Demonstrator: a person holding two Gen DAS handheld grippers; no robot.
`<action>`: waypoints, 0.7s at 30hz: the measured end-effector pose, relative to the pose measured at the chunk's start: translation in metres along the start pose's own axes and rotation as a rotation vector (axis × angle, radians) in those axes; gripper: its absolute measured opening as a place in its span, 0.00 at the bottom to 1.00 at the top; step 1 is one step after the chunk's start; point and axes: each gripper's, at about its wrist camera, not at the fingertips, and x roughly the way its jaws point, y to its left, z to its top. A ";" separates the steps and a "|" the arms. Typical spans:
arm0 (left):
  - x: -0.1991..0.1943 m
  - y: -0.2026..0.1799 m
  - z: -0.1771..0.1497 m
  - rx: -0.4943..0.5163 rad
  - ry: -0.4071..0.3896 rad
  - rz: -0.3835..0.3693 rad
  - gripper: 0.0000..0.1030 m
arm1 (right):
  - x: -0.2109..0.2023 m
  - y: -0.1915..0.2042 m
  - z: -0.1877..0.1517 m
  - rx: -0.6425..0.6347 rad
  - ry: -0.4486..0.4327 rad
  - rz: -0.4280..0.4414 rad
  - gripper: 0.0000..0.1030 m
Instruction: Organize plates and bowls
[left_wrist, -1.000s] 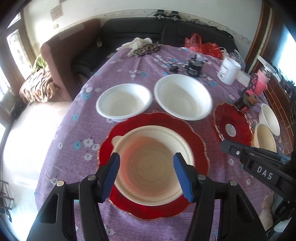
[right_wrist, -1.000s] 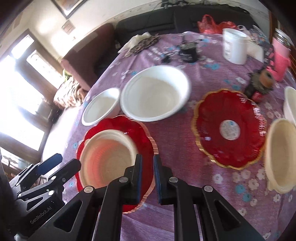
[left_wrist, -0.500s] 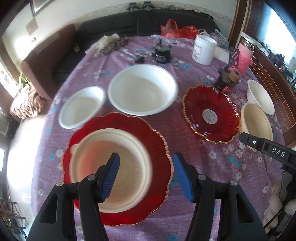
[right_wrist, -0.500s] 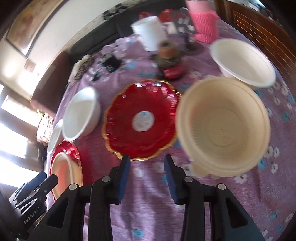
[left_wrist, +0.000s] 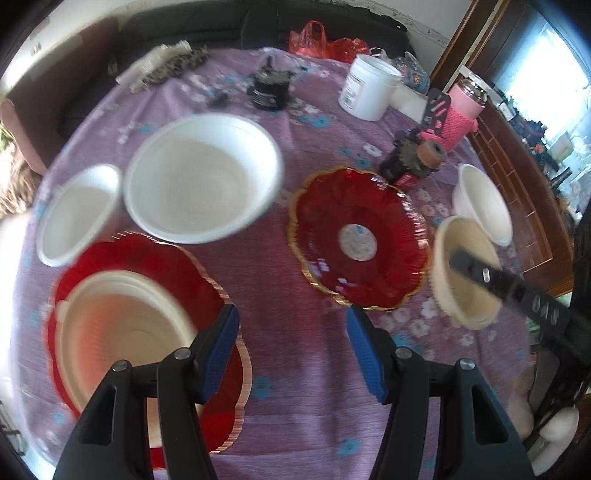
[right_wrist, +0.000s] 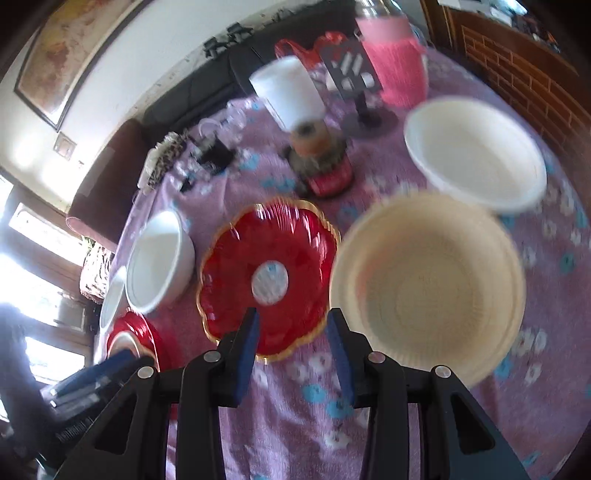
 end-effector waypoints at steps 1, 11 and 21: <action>0.004 -0.003 0.000 -0.006 0.014 -0.012 0.58 | 0.003 0.002 0.010 -0.029 0.005 -0.014 0.39; 0.059 -0.001 0.008 -0.176 0.154 -0.067 0.58 | 0.075 0.005 0.077 -0.214 0.147 -0.111 0.39; 0.085 -0.008 0.018 -0.201 0.153 -0.041 0.58 | 0.131 0.011 0.079 -0.302 0.269 -0.117 0.39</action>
